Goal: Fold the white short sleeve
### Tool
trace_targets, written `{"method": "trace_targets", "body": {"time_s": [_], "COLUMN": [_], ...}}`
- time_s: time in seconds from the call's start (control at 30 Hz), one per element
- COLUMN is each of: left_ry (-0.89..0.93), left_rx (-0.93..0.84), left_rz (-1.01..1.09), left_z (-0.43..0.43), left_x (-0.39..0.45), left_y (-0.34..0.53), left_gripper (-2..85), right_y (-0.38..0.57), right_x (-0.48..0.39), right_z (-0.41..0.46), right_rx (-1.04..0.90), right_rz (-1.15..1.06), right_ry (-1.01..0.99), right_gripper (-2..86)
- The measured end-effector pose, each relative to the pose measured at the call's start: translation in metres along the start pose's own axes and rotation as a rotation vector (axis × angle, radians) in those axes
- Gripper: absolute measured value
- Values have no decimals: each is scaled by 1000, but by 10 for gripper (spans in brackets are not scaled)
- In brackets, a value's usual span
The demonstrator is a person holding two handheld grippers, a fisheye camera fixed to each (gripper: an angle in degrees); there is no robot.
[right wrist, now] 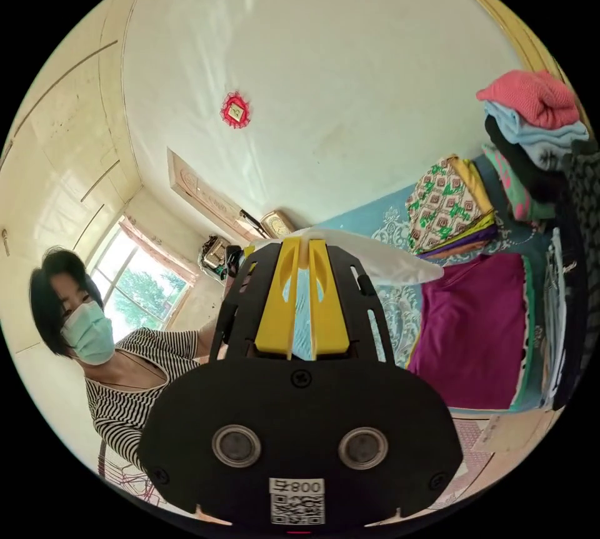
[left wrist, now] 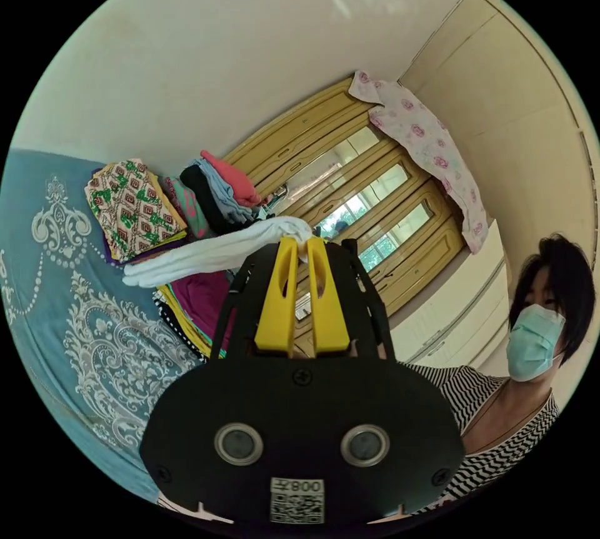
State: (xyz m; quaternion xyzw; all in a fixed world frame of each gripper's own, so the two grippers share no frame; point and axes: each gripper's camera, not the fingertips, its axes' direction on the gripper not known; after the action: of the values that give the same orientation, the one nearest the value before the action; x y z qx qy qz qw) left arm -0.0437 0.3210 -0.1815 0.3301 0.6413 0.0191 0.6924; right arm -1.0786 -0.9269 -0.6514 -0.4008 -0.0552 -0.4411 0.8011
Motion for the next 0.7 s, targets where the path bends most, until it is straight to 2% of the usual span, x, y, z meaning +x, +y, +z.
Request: {"method": "trace_targets", "body": {"time_s": [0.17, 0.23, 0.3, 0.4, 0.57, 0.7], "left_ry": [-29, -75, -113, -87, -75, -98], "left_rx": [-143, -243, -398, -451, -472, -524], "left_rz": [-59, -124, -254, -335, -248, -155], "left_z": [138, 191, 256, 304, 359, 418], "left_x": [-16, -34, -61, -66, -31, 4], "left_y": [-39, -40, -36, -49, -125, -192], "left_gripper": [32, 32, 33, 32, 32, 31], "right_y": [4, 23, 60, 105, 115, 98], "right_x": [65, 111, 183, 250, 273, 269], "right_z": [-69, -80, -86, -87, -102, -113], "right_rx": [6, -38, -104, -143, -126, -173], "right_rz": [68, 165, 353, 531, 511, 434], "right_ry": [148, 217, 288, 318, 316, 416], "right_gripper": [20, 20, 20, 21, 21, 21]}}
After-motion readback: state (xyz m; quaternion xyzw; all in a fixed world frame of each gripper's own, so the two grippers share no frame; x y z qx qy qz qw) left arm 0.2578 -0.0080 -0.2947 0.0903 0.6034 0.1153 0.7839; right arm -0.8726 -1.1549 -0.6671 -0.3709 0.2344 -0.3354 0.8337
